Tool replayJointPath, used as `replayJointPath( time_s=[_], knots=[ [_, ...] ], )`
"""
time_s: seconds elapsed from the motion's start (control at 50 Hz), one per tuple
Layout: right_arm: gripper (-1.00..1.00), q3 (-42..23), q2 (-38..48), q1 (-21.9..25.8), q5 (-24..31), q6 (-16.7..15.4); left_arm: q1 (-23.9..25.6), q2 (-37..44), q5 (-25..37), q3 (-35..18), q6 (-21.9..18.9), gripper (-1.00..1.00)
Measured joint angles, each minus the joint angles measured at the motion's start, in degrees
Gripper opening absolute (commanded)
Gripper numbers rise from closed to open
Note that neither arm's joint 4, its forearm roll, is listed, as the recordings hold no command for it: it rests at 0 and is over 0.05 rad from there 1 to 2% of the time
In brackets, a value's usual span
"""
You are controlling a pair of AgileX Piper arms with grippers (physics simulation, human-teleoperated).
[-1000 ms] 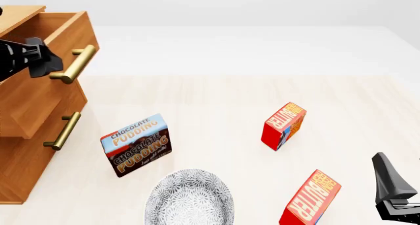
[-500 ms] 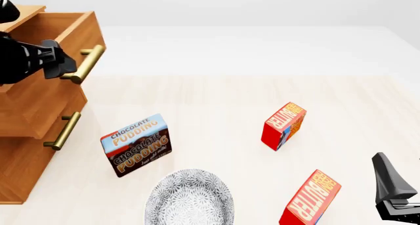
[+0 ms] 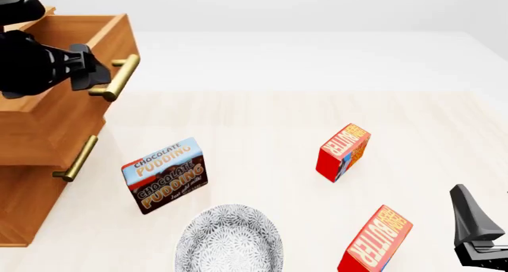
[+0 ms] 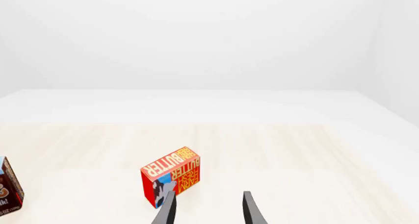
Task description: Put the butter at the front in the top drawer of the cabinet and close it.
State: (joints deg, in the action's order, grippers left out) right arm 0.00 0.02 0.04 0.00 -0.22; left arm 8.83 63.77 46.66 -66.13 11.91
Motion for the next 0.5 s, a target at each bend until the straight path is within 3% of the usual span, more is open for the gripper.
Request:
replayJointPath(
  time_s=[0.5],
  knots=[
    [1.00, 0.0, 0.0, 0.0, 0.0, 0.0, 4.8, 2.8, -1.0, -0.9, -0.1, 1.00]
  ],
)
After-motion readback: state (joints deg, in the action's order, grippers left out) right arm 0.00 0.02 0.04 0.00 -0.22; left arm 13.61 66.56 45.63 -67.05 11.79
